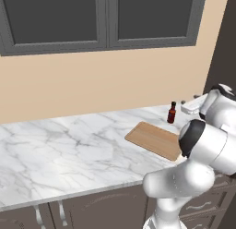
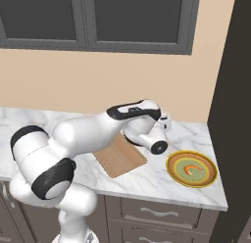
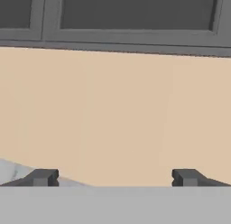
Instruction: Pick the shrimp from the plate and place it on the cutting board. Then pick the condiment bottle from the cabinet and place it next to the cutting board.
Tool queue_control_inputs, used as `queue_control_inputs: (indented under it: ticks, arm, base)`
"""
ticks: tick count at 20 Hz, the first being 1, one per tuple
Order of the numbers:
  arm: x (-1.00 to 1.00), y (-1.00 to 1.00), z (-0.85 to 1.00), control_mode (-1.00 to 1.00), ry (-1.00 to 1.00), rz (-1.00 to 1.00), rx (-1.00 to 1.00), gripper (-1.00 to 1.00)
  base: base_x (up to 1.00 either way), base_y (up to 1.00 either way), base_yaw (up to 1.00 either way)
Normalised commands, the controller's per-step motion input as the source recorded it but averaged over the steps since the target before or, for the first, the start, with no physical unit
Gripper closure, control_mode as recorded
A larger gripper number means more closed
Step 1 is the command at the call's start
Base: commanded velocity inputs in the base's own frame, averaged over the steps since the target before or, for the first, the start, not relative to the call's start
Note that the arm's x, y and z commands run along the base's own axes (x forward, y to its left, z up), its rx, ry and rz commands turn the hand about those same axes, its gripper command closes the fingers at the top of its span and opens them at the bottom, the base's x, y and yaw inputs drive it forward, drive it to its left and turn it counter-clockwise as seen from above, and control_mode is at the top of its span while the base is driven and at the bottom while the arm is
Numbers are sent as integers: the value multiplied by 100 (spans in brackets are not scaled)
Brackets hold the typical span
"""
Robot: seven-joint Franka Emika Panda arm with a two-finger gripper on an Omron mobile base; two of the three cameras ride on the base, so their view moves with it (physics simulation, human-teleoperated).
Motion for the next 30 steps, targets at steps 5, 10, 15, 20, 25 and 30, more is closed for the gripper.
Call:
queue_control_inputs:
  ticks: [5, 10, 15, 20, 25, 30]
  arm:
    - [-23, 0, 11, -100, 15, -5, -8, -100]
    - [-30, 1, 0, -100, 14, 0, -3, -100]
    - [-33, 0, 0, -100, 12, 0, 0, -100]
    - [-32, 0, 0, -100, 7, 0, 0, -100]
    - [-25, -1, 0, -100, 12, 0, 0, -100]
    - [-9, -1, -1, -100, 18, -3, 0, -100]
  base:
    - [0, 0, 0]
    - [0, 0, 0]
    - [0, 0, 0]
    - [0, 0, 0]
    - [0, 0, 0]
    - [0, 0, 0]
